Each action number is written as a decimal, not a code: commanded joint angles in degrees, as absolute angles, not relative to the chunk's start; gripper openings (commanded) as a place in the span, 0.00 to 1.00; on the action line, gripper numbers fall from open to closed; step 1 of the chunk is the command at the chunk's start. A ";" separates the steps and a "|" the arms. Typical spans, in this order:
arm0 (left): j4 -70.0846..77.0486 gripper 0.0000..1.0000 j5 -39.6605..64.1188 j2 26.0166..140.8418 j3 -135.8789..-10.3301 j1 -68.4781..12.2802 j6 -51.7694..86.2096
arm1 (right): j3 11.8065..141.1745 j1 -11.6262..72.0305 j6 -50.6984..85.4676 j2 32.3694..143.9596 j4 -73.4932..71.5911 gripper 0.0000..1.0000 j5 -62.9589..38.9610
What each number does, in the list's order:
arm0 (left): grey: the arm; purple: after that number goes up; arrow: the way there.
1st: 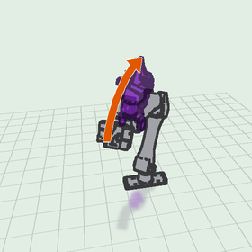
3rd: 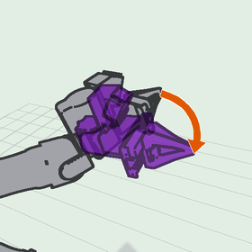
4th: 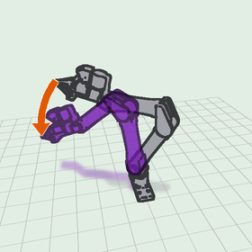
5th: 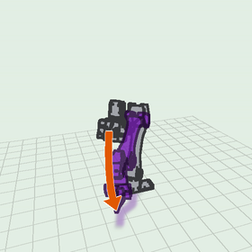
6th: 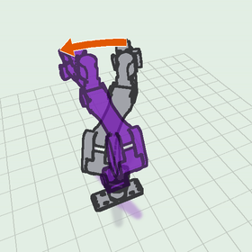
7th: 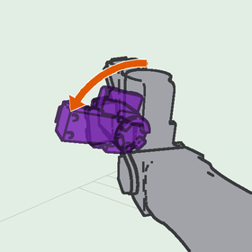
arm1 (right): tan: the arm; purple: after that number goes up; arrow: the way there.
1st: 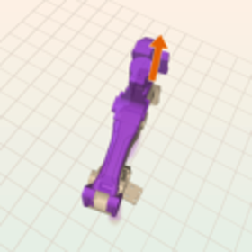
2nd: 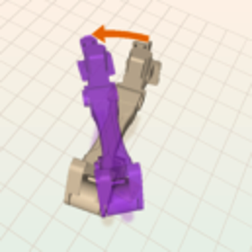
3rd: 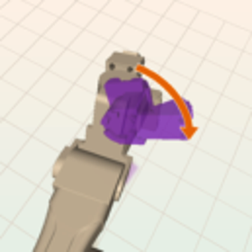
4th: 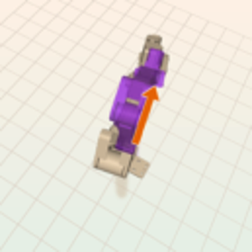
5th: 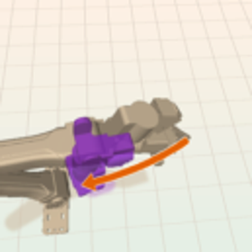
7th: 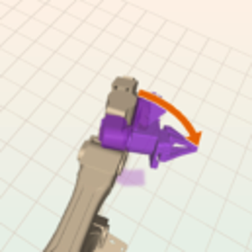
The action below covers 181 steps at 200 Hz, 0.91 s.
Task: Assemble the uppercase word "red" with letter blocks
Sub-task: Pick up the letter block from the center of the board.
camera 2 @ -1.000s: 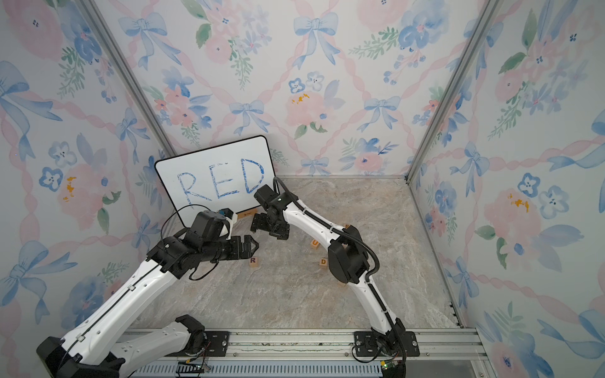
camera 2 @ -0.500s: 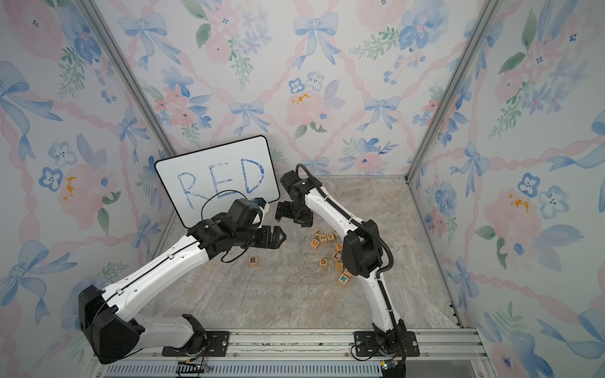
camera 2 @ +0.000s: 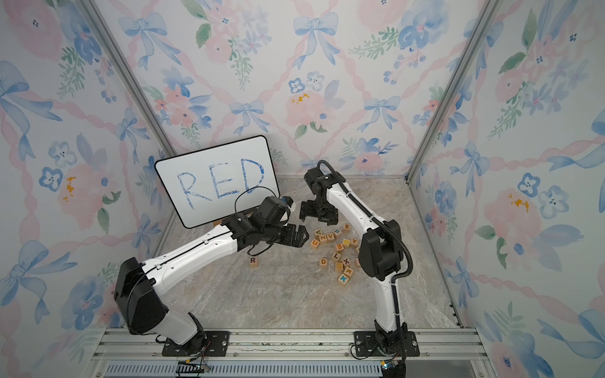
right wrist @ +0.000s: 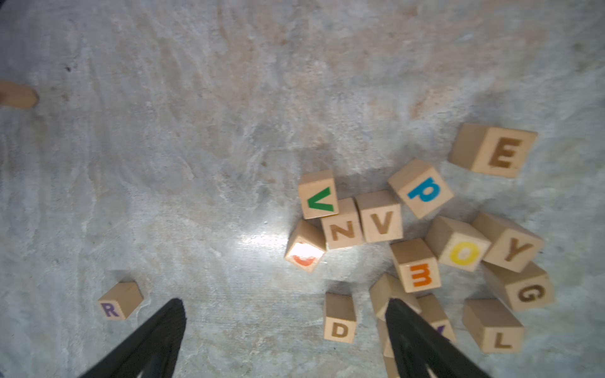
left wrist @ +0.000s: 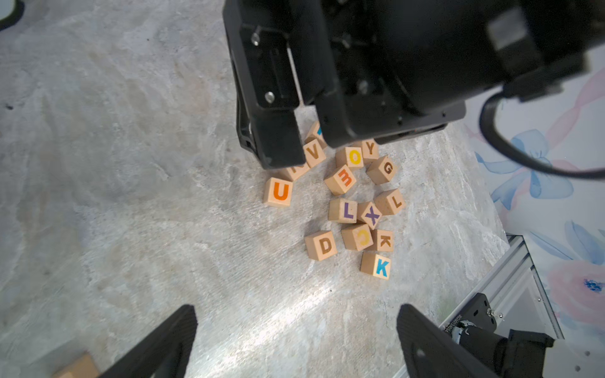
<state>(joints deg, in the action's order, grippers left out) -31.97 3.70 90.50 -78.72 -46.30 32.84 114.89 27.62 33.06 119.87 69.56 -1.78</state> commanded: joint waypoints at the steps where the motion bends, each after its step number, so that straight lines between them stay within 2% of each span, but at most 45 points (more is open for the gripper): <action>1: -30.33 0.98 3.77 93.52 -81.72 -47.59 31.03 | 112.82 25.03 31.74 118.06 72.60 0.97 1.83; 81: -27.69 0.98 4.46 104.36 -90.42 -51.21 30.76 | 108.53 17.36 29.83 118.47 70.79 1.00 4.92; 124: -27.07 0.98 5.54 108.82 -94.80 -52.79 30.98 | 107.88 14.09 29.10 120.42 68.26 0.98 4.40; 153: -27.08 0.98 5.98 110.70 -97.00 -53.04 30.93 | 108.92 12.68 28.70 122.80 67.22 0.93 3.63; 181: -27.03 0.98 5.98 111.44 -98.42 -53.00 30.38 | 108.97 11.63 28.05 124.87 65.52 0.79 2.69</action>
